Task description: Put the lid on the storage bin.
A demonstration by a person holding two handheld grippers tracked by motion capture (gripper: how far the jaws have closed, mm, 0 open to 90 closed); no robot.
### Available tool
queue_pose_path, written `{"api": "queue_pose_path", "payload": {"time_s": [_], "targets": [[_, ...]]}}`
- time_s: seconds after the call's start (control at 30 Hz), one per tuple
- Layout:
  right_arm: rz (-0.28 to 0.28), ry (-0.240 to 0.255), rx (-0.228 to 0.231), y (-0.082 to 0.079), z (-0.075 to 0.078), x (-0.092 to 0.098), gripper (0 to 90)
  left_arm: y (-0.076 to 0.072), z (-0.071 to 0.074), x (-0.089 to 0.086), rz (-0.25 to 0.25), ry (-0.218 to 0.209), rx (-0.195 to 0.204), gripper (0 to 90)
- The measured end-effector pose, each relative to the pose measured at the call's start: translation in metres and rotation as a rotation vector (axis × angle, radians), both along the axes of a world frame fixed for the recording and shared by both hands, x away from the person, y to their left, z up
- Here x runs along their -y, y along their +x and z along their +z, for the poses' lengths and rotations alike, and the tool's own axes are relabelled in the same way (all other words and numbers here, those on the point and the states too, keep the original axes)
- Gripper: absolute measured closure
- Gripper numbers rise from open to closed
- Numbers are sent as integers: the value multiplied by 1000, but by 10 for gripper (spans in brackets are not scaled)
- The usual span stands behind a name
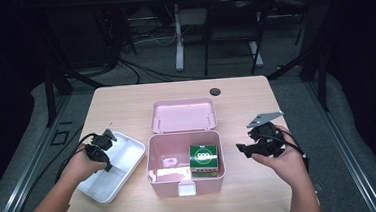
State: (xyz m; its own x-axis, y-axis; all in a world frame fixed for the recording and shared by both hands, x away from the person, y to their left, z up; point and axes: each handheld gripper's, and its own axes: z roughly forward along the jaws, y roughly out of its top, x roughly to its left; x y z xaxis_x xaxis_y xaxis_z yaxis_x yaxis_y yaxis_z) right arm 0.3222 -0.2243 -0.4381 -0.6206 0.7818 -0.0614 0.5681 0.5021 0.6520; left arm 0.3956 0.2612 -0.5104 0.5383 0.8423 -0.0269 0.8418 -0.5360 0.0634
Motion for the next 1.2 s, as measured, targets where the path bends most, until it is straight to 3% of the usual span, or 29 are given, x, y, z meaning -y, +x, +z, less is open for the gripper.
{"api": "queue_pose_path", "payload": {"time_s": [0.63,1.0,1.2], "targets": [[-3,-13,-4,1,-3,-2,406,-11,61,9,-64,-6,48,893],[2,-17,-10,2,-4,-4,406,-10,98,19,-114,17,65,892],[4,-17,-17,2,-5,-5,406,-12,111,28,-191,32,87,892]]}}
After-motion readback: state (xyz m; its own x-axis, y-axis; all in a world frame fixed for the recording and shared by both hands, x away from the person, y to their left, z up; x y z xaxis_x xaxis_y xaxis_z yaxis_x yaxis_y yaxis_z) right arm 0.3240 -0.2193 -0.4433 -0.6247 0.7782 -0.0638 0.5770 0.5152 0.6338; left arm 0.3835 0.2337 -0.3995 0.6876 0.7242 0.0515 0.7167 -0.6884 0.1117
